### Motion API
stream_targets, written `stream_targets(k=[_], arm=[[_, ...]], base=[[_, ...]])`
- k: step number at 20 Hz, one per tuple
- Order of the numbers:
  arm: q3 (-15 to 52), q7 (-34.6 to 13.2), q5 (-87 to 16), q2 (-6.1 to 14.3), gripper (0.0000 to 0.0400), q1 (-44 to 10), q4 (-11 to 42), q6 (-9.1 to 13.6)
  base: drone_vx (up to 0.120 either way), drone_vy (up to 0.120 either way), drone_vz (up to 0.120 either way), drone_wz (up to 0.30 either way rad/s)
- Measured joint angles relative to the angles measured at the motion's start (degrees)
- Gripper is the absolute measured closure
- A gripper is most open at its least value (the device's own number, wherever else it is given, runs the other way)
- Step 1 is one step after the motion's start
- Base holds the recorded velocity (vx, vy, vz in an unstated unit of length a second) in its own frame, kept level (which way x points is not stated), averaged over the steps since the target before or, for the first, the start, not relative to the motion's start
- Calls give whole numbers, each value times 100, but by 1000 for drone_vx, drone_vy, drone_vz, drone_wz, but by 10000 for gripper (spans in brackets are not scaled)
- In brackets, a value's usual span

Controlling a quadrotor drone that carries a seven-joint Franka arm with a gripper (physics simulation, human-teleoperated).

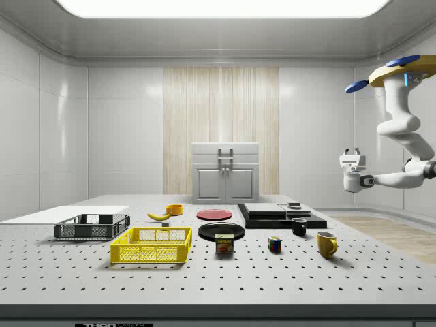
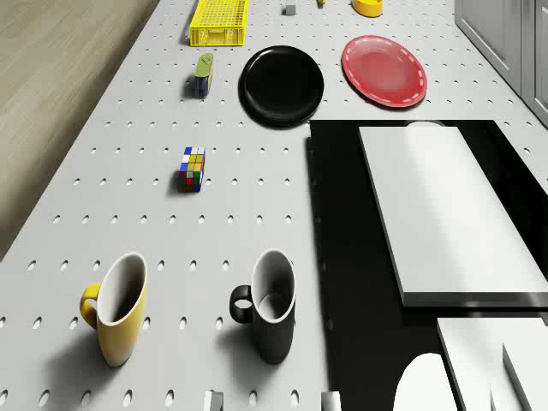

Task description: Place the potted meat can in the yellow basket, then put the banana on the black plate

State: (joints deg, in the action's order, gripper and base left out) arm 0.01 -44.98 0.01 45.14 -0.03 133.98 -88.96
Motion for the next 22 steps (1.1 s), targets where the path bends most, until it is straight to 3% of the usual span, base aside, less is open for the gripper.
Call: stream_targets(k=[6, 11, 22], arm=[[8, 9, 6, -145, 0, -16, -733, 561], [14, 12, 9, -340, 0, -24, -1273, 883], [21, 17, 13, -488, 0, -36, -1678, 1092]], base=[[0, 0, 0, 0], [0, 0, 0, 0], [0, 0, 0, 0]])
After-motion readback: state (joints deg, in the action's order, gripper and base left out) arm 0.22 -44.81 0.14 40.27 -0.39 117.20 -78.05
